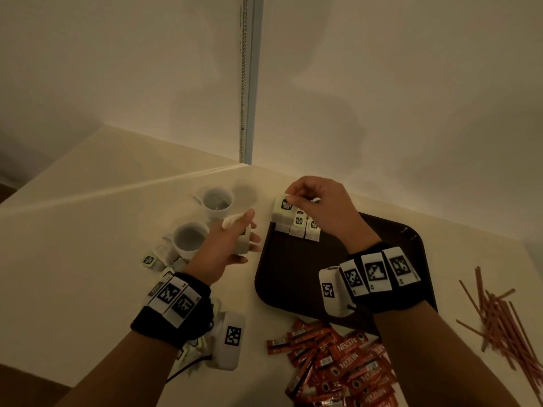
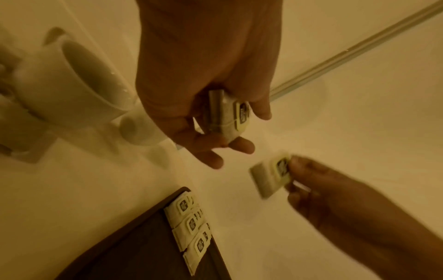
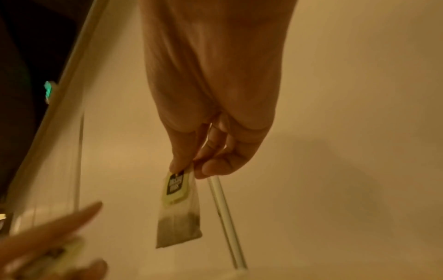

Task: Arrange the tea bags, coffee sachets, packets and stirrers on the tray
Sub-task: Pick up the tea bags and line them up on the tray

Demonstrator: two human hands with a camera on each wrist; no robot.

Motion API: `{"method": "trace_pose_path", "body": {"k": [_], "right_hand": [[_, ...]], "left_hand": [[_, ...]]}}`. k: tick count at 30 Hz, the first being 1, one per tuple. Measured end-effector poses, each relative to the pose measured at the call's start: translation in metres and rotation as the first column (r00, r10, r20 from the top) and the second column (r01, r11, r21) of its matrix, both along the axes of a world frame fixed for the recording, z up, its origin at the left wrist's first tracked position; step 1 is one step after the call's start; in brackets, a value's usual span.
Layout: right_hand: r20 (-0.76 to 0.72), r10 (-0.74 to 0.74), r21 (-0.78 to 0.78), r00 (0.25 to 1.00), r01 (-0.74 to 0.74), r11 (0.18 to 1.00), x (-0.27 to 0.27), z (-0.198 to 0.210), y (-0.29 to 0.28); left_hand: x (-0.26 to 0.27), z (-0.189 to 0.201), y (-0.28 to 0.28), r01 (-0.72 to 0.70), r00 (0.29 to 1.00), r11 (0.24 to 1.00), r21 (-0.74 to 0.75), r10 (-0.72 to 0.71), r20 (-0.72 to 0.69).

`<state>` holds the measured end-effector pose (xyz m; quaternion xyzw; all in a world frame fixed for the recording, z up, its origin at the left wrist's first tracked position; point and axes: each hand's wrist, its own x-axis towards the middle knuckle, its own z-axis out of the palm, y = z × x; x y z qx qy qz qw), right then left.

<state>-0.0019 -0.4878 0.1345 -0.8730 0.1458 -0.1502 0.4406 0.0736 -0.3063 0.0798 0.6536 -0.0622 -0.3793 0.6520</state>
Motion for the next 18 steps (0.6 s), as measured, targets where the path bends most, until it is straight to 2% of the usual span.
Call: {"method": "trace_pose_path", "body": {"k": [3, 5, 7, 9, 12, 18], "right_hand": [[-0.196, -0.012, 0.008, 0.981, 0.014, 1.000, 0.004, -0.034, -0.017], [-0.349, 0.008, 0.034, 0.937, 0.004, 0.999, 0.008, -0.059, -0.024], [-0.435, 0.038, 0.094, 0.900, 0.003, 0.996, 0.012, -0.080, -0.027], [-0.468, 0.033, 0.106, 0.883, 0.019, 0.994, 0.020, -0.097, -0.029], [-0.480, -0.034, 0.042, 0.877, 0.061, 0.997, 0.034, -0.116, -0.036], [-0.458, -0.128, -0.077, 0.880, 0.105, 0.992, 0.053, -0.133, -0.048]], "left_hand": [[0.011, -0.008, 0.001, -0.074, 0.995, 0.996, 0.041, 0.077, -0.065], [0.018, -0.010, 0.000, -0.083, 0.991, 0.996, 0.026, 0.085, -0.103], [0.023, -0.011, 0.000, -0.093, 0.982, 0.996, -0.012, 0.090, -0.169], [0.029, -0.014, 0.000, -0.117, 0.967, 0.992, -0.051, 0.102, -0.234], [0.038, -0.018, -0.003, -0.150, 0.947, 0.986, -0.071, 0.123, -0.297], [0.045, -0.026, -0.007, -0.172, 0.939, 0.983, -0.063, 0.144, -0.312]]}}
